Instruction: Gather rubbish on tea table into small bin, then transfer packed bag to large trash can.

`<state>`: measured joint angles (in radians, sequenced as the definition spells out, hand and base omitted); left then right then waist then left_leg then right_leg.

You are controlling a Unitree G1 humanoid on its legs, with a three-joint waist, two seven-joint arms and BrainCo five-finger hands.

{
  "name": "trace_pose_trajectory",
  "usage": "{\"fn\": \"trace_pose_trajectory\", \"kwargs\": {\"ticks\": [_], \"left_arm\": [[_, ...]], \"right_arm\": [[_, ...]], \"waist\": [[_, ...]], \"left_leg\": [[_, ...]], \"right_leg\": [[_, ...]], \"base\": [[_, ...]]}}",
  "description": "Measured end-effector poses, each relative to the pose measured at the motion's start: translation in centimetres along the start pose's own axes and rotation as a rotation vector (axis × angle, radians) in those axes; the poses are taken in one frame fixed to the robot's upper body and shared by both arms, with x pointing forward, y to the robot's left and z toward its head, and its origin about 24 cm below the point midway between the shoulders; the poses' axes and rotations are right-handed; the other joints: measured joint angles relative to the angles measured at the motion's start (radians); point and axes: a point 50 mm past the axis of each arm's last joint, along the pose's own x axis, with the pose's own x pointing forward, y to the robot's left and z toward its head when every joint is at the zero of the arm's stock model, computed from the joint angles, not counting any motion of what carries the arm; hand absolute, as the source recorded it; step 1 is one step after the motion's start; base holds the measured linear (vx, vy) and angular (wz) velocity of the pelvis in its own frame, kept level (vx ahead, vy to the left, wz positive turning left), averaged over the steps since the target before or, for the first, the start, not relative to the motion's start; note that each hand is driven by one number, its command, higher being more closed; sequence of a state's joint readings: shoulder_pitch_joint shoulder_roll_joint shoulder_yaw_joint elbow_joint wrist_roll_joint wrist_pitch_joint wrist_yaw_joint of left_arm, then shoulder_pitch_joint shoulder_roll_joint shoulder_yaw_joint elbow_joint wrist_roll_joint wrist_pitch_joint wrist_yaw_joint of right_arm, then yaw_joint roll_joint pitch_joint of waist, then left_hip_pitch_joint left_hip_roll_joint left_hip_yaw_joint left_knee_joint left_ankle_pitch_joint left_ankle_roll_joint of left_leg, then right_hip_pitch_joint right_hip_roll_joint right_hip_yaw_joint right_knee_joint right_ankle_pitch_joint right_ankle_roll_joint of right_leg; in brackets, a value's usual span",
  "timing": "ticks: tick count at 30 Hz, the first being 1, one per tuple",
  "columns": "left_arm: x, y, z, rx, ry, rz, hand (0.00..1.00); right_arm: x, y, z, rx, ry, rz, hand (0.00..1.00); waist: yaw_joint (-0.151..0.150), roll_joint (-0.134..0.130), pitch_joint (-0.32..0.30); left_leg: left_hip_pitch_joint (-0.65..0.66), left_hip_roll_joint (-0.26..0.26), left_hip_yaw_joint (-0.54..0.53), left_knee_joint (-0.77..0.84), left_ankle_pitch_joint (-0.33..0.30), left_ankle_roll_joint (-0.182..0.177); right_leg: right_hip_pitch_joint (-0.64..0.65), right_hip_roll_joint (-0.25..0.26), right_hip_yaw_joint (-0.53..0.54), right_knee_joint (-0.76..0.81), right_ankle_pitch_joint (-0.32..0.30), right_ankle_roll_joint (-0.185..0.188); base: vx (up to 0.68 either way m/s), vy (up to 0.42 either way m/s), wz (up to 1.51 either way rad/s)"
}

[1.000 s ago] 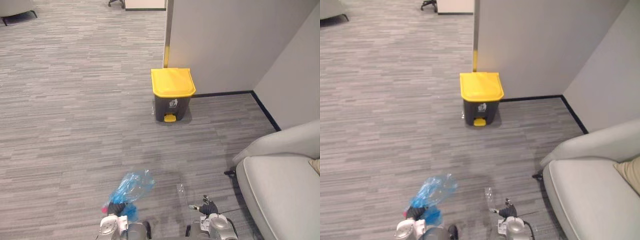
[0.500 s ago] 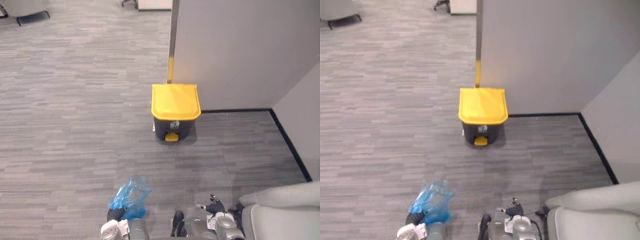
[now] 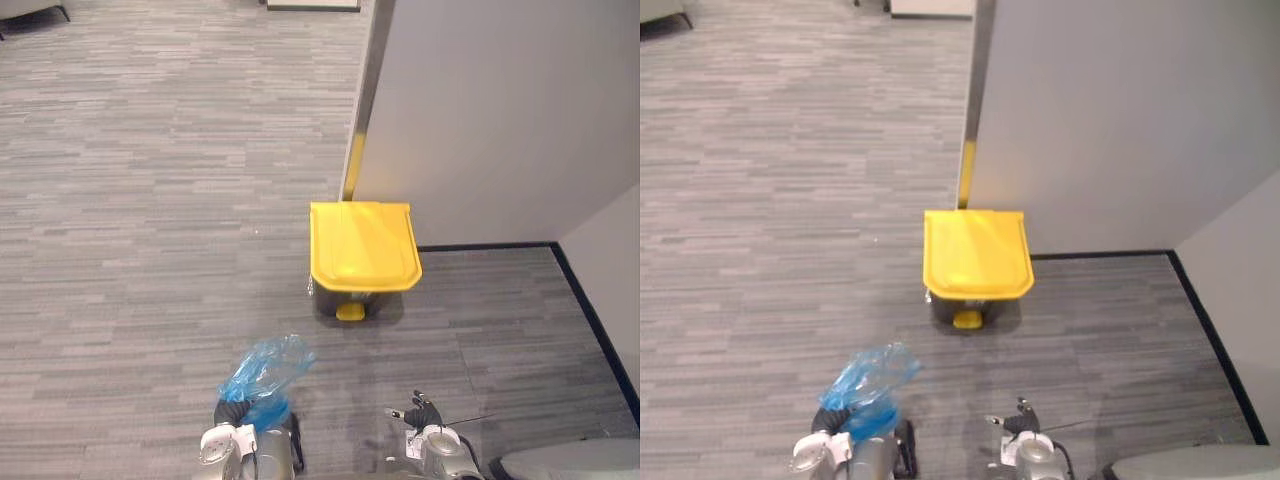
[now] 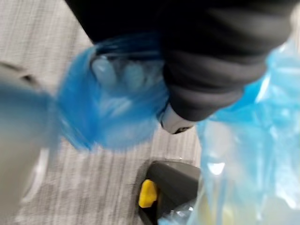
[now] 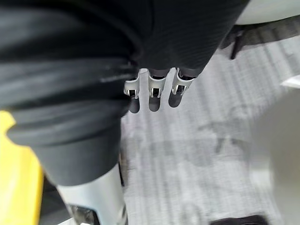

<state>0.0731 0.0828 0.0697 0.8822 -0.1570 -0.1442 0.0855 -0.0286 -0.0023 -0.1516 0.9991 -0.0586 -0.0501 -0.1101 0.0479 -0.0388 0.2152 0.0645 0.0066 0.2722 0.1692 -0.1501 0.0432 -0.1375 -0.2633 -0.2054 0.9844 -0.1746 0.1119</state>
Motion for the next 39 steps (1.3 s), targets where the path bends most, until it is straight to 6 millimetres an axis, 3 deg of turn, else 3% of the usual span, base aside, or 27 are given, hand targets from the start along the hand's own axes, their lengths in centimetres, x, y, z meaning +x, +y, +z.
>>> {"fn": "trace_pose_trajectory", "kwargs": {"ticks": [1,4,5,6,7,8,10,11,14,16,18,20,21,24,26,33,39], "left_arm": [[0.0,0.3,0.0,0.008,0.001,0.005,1.0],[0.1,0.9,0.3,0.013,-0.006,0.022,1.0],[0.1,1.1,0.2,0.012,-0.004,0.027,1.0],[-0.2,1.5,-0.2,0.015,0.001,0.038,1.0],[-0.2,1.9,-0.3,0.022,0.008,0.047,1.0],[-0.3,1.5,-0.6,0.007,0.021,0.046,1.0],[-0.5,1.2,-1.3,-0.012,0.037,0.045,1.0],[-0.6,0.8,-1.3,-0.025,0.035,0.039,1.0],[-0.8,-0.5,-1.6,-0.045,0.039,0.005,1.0],[-0.5,-0.6,-1.0,-0.04,0.022,-0.006,1.0],[-0.4,-0.8,-0.8,-0.04,0.019,-0.012,1.0],[-0.5,-1.2,-1.0,-0.045,0.027,-0.021,1.0],[-0.5,-1.3,-1.2,-0.041,0.037,-0.023,1.0],[-0.4,-1.6,-1.1,-0.01,0.033,-0.046,1.0],[-0.4,-1.4,-1.0,0.002,0.033,-0.045,1.0],[-0.9,0.6,-2.9,0.035,0.102,0.003,1.0],[-1.1,0.9,-3.3,0.014,0.119,0.023,1.0]], "right_arm": [[0.0,-0.1,0.1,-0.001,-0.002,0.0,0.0],[0.2,0.1,0.6,-0.004,-0.016,0.007,0.0],[0.2,0.1,0.7,-0.005,-0.018,0.009,0.0],[0.1,0.2,0.4,-0.01,-0.01,0.012,0.0],[0.0,-0.1,-0.1,-0.02,0.005,0.011,0.0],[0.1,-0.6,-0.2,-0.031,0.013,0.001,0.0],[0.1,-0.8,-0.4,-0.031,0.018,-0.003,0.0],[0.0,-1.0,-0.5,-0.025,0.02,-0.008,0.0],[0.0,-1.3,-0.4,-0.012,0.018,-0.022,0.0],[0.0,-1.5,-0.4,0.016,0.019,-0.038,0.0],[0.1,-1.9,-0.2,0.015,0.014,-0.048,0.0],[0.2,-2.5,0.1,0.007,0.006,-0.07,0.0],[0.2,-2.4,-0.1,0.006,0.013,-0.065,0.0],[-0.4,-1.9,-1.9,0.017,0.063,-0.054,0.0],[-0.4,-1.9,-2.0,0.017,0.069,-0.052,0.0],[-0.4,-1.9,-2.4,0.01,0.088,-0.046,0.0],[-0.4,-1.8,-2.3,-0.016,0.084,-0.039,0.0]], "waist": [[-0.005,0.003,0.002],[-0.011,0.016,0.011],[-0.013,0.014,0.009],[-0.013,-0.007,-0.003],[-0.012,-0.04,-0.011],[0.002,-0.01,-0.012],[0.001,0.006,-0.019],[0.003,0.024,-0.021],[0.011,0.051,-0.021],[0.009,0.031,-0.02],[0.011,0.033,-0.021],[0.006,0.057,-0.032],[0.006,0.046,-0.043],[-0.005,0.027,-0.06],[-0.007,0.027,-0.06],[-0.007,0.031,-0.061],[0.002,0.033,-0.066]], "left_leg": [[0.032,0.001,-0.012,-0.019,-0.001,0.0],[0.102,0.028,-0.044,-0.05,-0.004,-0.006],[0.115,0.032,-0.055,-0.05,-0.016,-0.024],[0.117,0.02,-0.065,-0.047,-0.036,-0.051],[0.142,-0.003,-0.087,-0.034,-0.091,-0.073],[0.146,0.026,-0.088,-0.011,-0.113,-0.09],[0.078,0.066,-0.092,0.148,-0.125,-0.11],[0.005,0.101,-0.091,0.304,-0.135,-0.125],[-0.079,0.177,-0.089,0.537,-0.149,-0.128],[-0.099,0.171,-0.096,0.463,-0.197,-0.116],[-0.098,0.163,-0.122,0.364,-0.197,-0.121],[-0.087,0.163,-0.16,0.16,-0.099,-0.146],[-0.058,0.136,-0.142,0.127,-0.081,-0.137],[-0.027,0.078,-0.126,0.077,-0.068,-0.115],[-0.027,0.057,-0.118,0.077,-0.065,-0.11],[0.008,0.039,-0.096,0.034,-0.051,-0.088],[0.023,0.036,-0.078,0.007,-0.038,-0.078]], "right_leg": [[-0.021,0.005,-0.014,-0.002,-0.023,-0.014],[-0.079,0.068,-0.081,-0.251,-0.071,-0.049],[-0.071,0.108,-0.086,-0.443,-0.031,-0.054],[-0.073,0.127,-0.062,-0.589,0.077,-0.089],[-0.066,0.119,-0.057,-0.612,0.111,-0.124],[-0.065,0.142,-0.066,-0.597,0.103,-0.131],[-0.029,0.163,-0.067,-0.656,0.087,-0.129],[-0.008,0.186,-0.073,-0.689,0.085,-0.134],[0.066,0.233,-0.064,-0.744,0.077,-0.156],[0.115,0.227,-0.027,-0.789,0.086,-0.143],[0.127,0.225,-0.002,-0.806,0.098,-0.13],[0.133,0.237,0.036,-0.837,0.118,-0.098],[0.147,0.225,0.059,-0.88,0.148,-0.072],[0.177,0.174,0.067,-0.936,0.171,-0.041],[0.175,0.157,0.078,-0.942,0.179,-0.028],[0.175,0.151,0.106,-0.945,0.186,-0.027],[0.153,0.15,0.125,-0.933,0.196,-0.026]], "base": [[0.35,0.025,0.41],[0.33,-0.04,0.5],[0.36,-0.107,0.54],[0.39,-0.161,0.67],[0.35,-0.149,0.32],[0.36,-0.167,0.13],[0.28,-0.147,-0.03],[0.29,-0.149,-0.03],[0.32,-0.044,-0.29],[0.24,0.041,-0.4],[0.16,0.106,-0.51],[0.14,0.242,-0.62],[0.13,0.242,-0.38],[0.1,0.226,-0.07],[0.03,0.144,-0.1],[-0.03,0.024,-0.11],[-0.1,-0.008,-0.15]]}}
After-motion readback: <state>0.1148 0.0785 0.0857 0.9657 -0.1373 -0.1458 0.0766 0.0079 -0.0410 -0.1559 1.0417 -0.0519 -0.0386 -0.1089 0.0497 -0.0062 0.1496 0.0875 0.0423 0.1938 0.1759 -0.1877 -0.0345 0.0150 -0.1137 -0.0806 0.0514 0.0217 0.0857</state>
